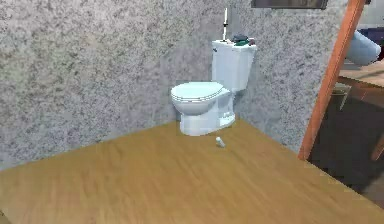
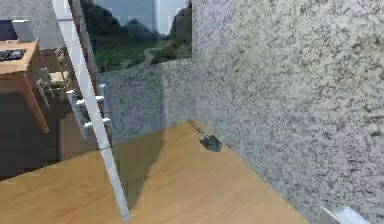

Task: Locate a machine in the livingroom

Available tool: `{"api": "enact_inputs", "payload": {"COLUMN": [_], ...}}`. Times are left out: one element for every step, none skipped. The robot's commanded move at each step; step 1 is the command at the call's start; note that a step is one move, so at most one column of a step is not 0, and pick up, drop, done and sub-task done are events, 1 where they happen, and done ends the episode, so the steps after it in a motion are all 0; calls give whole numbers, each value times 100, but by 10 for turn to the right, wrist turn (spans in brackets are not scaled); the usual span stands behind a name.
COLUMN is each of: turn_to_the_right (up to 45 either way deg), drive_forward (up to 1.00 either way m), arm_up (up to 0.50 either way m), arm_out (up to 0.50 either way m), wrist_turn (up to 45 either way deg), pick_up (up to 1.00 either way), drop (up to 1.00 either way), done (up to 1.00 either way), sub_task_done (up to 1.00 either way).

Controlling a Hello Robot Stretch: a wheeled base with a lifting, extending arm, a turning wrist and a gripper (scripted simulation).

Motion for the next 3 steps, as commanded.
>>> {"api": "enact_inputs", "payload": {"turn_to_the_right": [360,0,270], "drive_forward": [0,85,0], "arm_up": [0,0,0], "arm_out": [0,0,0], "wrist_turn": [0,0,0], "pick_up": [0,0,0], "drop": [0,0,0], "done": [0,0,0], "sub_task_done": [0,0,0]}}
